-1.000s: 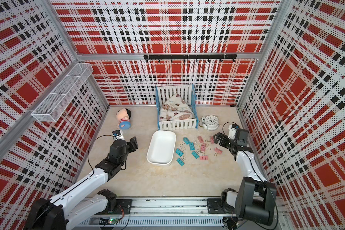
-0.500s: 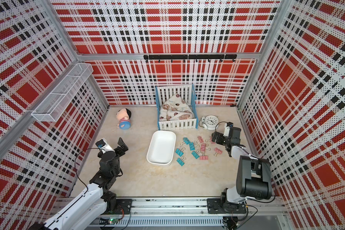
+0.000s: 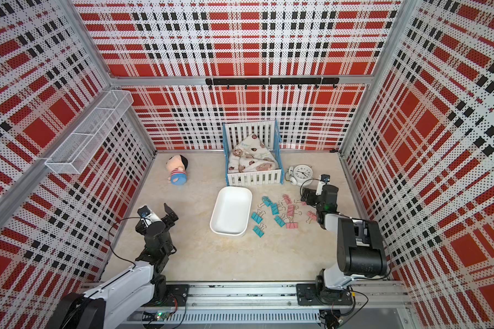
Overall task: Take out the binder clips from the storage box
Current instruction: Reset both arms
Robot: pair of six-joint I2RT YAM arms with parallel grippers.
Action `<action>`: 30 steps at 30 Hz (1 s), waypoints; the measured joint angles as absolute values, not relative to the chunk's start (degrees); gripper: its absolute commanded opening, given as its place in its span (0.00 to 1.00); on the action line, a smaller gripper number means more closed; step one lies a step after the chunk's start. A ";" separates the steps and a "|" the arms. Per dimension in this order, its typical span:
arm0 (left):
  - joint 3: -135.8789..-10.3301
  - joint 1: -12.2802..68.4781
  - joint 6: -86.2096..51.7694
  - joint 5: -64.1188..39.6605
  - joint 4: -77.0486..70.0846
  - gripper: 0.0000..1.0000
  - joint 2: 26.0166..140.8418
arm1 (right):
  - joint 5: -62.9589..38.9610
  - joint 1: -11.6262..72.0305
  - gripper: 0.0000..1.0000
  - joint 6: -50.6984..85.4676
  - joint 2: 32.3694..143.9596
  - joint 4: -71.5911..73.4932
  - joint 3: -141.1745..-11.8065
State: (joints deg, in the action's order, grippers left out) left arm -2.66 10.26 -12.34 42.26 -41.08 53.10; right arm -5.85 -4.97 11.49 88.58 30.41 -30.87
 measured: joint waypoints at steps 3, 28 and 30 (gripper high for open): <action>-2.48 8.49 -11.88 40.18 -45.10 0.99 55.02 | -3.64 -4.47 1.00 10.04 87.92 35.40 -26.85; -8.60 4.29 -3.73 27.68 -78.83 0.99 86.98 | 5.45 1.87 1.00 2.98 87.96 55.35 -18.52; -8.45 4.32 -3.33 26.94 -80.12 0.99 89.82 | 5.41 1.87 1.00 2.81 88.07 56.64 -17.65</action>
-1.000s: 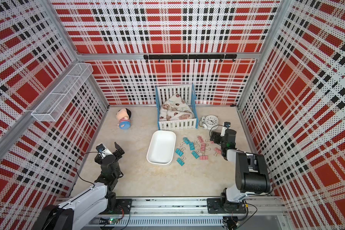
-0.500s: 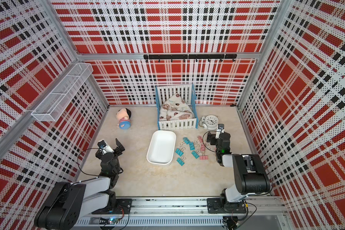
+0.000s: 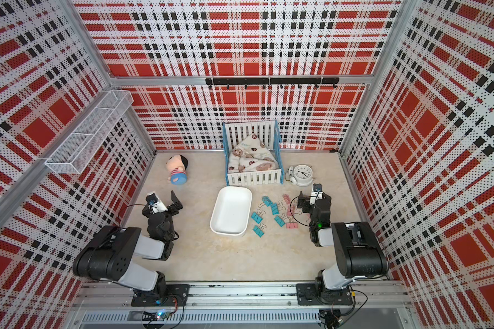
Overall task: Take out the binder clips from the storage box
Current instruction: Reset both arms
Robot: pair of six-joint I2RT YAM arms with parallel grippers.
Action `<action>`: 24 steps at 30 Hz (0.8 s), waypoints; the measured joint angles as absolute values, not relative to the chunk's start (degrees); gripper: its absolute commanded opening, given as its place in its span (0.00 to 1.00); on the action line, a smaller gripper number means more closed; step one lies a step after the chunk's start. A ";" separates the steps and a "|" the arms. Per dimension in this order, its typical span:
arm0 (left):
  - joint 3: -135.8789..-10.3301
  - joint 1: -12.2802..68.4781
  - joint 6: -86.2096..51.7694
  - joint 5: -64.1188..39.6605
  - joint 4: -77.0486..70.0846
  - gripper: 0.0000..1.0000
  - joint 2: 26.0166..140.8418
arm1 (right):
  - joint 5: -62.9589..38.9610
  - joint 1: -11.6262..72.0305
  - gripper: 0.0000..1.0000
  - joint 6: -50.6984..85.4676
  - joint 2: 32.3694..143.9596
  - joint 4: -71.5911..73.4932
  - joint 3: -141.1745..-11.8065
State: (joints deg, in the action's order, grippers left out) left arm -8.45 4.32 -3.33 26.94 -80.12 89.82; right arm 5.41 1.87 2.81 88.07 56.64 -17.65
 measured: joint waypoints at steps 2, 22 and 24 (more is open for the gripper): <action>-8.40 4.32 -2.92 26.11 -80.66 0.99 90.00 | 5.37 1.87 1.00 2.70 88.14 57.43 -17.58; -10.83 3.81 -2.42 22.50 -80.88 0.99 90.00 | 5.13 1.87 1.00 2.57 88.18 59.51 -17.58; -10.83 3.77 -2.50 22.50 -80.86 0.99 90.00 | 5.13 1.87 1.00 2.57 88.18 59.51 -17.58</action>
